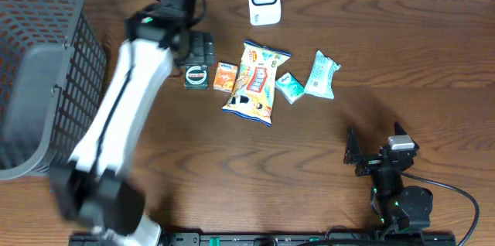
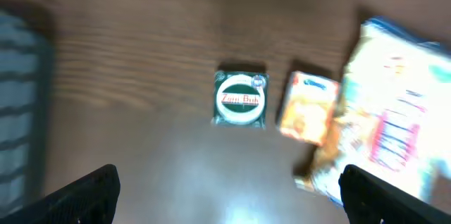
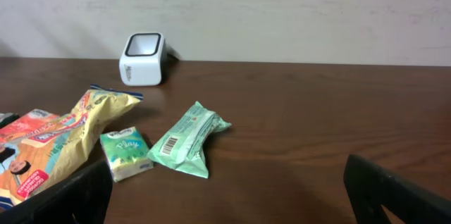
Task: Scan the item barcode
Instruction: 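Carry the Zam-Buk box with the left gripper and set it on the table, then park the left gripper by the basket and reach the right gripper forward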
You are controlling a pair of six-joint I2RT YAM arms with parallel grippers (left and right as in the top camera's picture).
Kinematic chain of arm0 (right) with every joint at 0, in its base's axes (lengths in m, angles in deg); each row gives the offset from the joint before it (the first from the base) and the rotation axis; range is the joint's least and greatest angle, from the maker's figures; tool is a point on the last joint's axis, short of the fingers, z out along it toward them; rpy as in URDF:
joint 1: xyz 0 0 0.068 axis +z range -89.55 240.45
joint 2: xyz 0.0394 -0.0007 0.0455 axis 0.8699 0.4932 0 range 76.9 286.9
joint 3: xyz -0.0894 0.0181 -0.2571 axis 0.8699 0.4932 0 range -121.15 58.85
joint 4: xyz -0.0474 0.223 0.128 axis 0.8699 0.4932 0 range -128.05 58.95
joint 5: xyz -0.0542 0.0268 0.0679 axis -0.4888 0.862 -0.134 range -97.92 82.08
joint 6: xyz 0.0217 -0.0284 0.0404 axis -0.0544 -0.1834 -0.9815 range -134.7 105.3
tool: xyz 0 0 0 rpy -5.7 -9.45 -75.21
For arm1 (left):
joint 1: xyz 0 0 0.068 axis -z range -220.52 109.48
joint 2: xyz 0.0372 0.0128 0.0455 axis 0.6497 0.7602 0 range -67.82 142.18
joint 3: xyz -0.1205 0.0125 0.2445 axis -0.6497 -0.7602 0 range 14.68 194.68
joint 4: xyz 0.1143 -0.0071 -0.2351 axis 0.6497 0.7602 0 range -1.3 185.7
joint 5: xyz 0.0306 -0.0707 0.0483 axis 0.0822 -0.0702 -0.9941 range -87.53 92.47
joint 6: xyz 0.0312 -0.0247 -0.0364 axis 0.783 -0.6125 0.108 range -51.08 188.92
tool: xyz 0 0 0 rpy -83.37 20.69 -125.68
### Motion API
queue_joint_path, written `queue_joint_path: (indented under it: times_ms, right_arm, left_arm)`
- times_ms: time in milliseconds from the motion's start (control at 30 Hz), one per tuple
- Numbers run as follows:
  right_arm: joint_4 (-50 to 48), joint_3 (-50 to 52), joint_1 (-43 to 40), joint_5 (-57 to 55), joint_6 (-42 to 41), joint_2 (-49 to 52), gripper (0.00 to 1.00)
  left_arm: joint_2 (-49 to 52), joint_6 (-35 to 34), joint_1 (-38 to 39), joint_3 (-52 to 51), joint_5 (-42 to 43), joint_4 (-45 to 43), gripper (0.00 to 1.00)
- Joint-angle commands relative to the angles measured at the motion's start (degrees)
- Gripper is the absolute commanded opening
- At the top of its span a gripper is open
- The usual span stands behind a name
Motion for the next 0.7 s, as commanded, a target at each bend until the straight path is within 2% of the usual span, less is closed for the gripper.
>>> queue_joint_path:
  times_ms: [0,167,467,667]
  right_arm:
    - [0.3,0.0,-0.1,0.0,-0.8,-0.3,0.99]
    - [0.3,0.0,-0.1,0.0,-0.8,-0.3,0.99]
    - [-0.6,0.0,-0.1,0.7,-1.8,-0.3,0.99]
    - [-4.5,0.0,-0.1,27.6,-27.6,-0.3,0.99]
  left_arm:
    - [-7.0,-3.3,-0.9,1.2,-1.2,3.9,0.97]
    - [-12.7,-8.7,-5.9,1.1,-1.2,9.4,0.97]
    - [-12.6,-9.2,-13.8,0.7,-1.8,19.3,0.98]
    - [-12.6,-11.9,-18.9,0.1,-1.8,19.0,0.98]
